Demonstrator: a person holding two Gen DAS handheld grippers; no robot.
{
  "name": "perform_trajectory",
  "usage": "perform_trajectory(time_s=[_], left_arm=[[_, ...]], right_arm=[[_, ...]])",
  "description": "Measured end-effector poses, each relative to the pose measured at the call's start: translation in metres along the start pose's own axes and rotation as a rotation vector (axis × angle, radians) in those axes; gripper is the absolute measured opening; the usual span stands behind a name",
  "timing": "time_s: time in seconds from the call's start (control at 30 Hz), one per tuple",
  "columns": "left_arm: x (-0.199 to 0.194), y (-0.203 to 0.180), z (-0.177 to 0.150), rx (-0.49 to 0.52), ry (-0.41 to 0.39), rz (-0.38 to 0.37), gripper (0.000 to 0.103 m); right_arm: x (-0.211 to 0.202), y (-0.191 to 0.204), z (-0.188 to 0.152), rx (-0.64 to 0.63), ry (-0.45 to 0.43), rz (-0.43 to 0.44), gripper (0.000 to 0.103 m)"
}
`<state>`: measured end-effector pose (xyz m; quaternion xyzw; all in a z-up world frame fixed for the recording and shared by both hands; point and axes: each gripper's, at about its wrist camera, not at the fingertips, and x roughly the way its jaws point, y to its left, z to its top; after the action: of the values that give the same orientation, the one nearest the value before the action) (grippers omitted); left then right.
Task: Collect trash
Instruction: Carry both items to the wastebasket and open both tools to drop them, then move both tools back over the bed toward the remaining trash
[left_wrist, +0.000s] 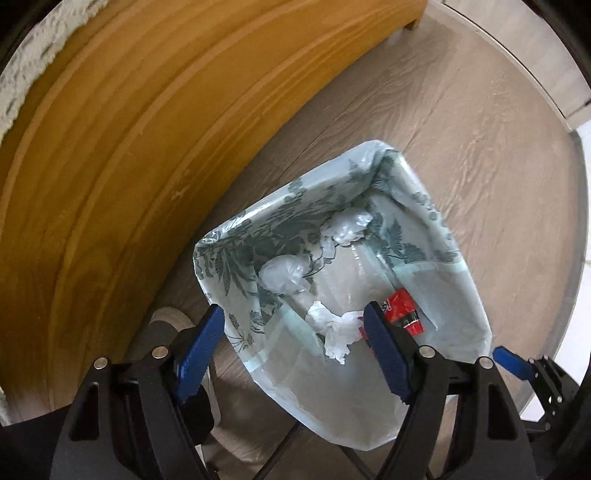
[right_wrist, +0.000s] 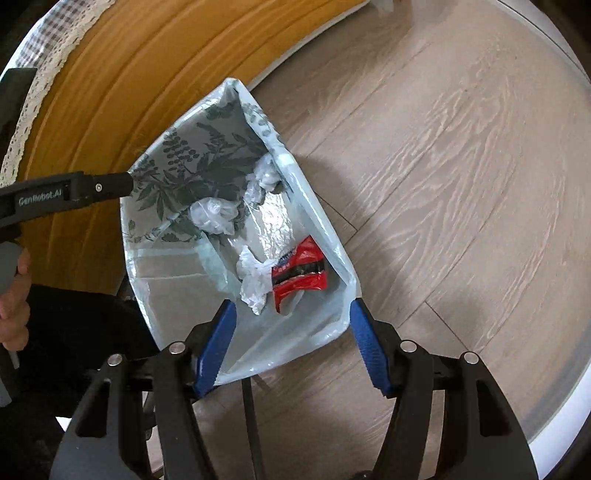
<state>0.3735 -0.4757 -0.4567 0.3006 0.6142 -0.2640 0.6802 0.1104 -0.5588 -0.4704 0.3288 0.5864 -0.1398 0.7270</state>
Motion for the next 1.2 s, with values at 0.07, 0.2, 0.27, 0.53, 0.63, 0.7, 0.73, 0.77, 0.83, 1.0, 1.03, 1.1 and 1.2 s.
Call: perform_trajectory(time_s=[0.07,0.2,0.27,0.53,0.63,0.7,0.73,0.77,0.83,1.0,1.03,1.1,1.2], left_arm=[[0.000,-0.001,-0.002,0.021,0.000,0.012,0.075],[-0.015,0.003,-0.006,0.061,-0.030,0.019,0.075],[-0.028,0.008,-0.004,0.057,-0.063,0.032,0.075],[-0.142,0.053,0.002,-0.007,-0.262,-0.051,0.076],[-0.187,0.069,-0.002,0.009,-0.359,-0.062,0.076],[-0.219,0.082,-0.009,0.011,-0.446,-0.084,0.078],[-0.234,0.089,-0.014,0.005,-0.488,-0.093,0.080],[-0.250,0.099,-0.020,-0.002,-0.533,-0.100,0.082],[-0.268,0.111,-0.029,-0.010,-0.580,-0.107,0.083],[-0.301,0.150,-0.053,-0.047,-0.639,-0.170,0.084],[-0.305,0.158,-0.056,-0.056,-0.648,-0.184,0.084],[-0.313,0.176,-0.060,-0.078,-0.673,-0.209,0.084],[-0.326,0.209,-0.061,-0.118,-0.690,-0.243,0.085]], right_arm=[[-0.003,0.004,0.001,-0.009,-0.007,-0.008,0.062],[-0.009,0.010,0.002,-0.036,-0.005,-0.031,0.062],[-0.013,0.013,0.002,-0.040,-0.011,-0.032,0.062],[-0.058,0.040,0.016,-0.104,-0.075,-0.054,0.062],[-0.079,0.057,0.023,-0.150,-0.109,-0.083,0.062],[-0.095,0.072,0.030,-0.165,-0.135,-0.091,0.062],[-0.101,0.076,0.033,-0.157,-0.144,-0.078,0.062],[-0.107,0.081,0.036,-0.135,-0.149,-0.049,0.062],[-0.118,0.088,0.039,-0.094,-0.159,-0.011,0.062],[-0.160,0.111,0.048,-0.032,-0.217,-0.065,0.062],[-0.165,0.116,0.050,-0.026,-0.229,-0.081,0.062],[-0.187,0.125,0.052,-0.008,-0.270,-0.119,0.062],[-0.225,0.142,0.052,0.034,-0.355,-0.157,0.062]])
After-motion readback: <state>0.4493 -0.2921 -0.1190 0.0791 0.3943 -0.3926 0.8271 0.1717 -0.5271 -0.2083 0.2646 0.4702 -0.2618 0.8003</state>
